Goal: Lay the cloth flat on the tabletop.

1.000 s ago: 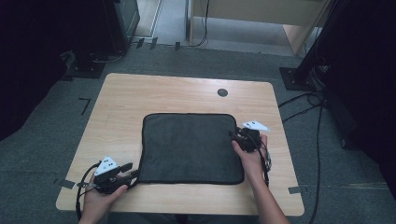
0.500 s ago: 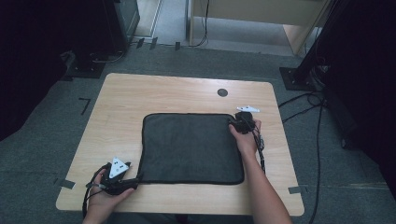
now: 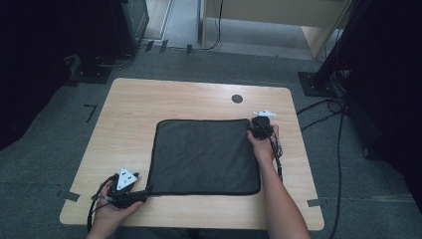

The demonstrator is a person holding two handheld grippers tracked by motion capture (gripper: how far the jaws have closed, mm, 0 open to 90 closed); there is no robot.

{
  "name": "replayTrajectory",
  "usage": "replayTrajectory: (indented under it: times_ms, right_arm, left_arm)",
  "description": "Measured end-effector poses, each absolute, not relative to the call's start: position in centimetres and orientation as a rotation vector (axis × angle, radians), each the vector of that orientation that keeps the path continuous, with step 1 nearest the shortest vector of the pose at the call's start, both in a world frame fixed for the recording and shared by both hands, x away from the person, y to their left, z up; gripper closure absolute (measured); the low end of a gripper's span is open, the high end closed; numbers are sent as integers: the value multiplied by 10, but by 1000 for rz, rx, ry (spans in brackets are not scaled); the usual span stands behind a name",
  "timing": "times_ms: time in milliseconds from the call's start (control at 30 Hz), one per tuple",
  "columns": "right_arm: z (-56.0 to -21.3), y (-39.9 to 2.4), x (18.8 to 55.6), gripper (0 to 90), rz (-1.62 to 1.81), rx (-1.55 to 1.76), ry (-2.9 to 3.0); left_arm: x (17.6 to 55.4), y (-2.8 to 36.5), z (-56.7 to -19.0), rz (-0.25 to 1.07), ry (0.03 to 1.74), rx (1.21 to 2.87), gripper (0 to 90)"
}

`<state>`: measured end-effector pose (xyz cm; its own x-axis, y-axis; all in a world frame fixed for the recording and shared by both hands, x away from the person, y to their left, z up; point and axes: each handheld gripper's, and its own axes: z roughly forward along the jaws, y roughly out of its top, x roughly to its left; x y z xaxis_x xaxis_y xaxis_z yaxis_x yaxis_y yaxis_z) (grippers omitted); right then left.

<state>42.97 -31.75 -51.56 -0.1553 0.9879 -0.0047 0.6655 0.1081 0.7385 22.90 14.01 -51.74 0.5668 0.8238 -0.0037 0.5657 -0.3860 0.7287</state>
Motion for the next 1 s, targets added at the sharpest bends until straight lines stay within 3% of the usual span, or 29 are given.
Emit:
replayTrajectory:
  times_ms: [133, 333, 700, 1000]
  right_arm:
    - [-511, -325, 423, 645, 937, 1653, 1889]
    - [-502, -330, 385, 597, 998, 1607, 1900]
    - [-510, -321, 252, 488, 1014, 1586, 2028]
    - [-517, -316, 198, 505, 988, 1582, 2026]
  left_arm:
    - [229, 140, -517, 472, 1109, 2099, 313]
    - [229, 140, -517, 468, 1108, 2097, 310]
    - [230, 139, -518, 469, 1113, 2094, 301]
    - [230, 140, -517, 466, 1112, 2095, 300]
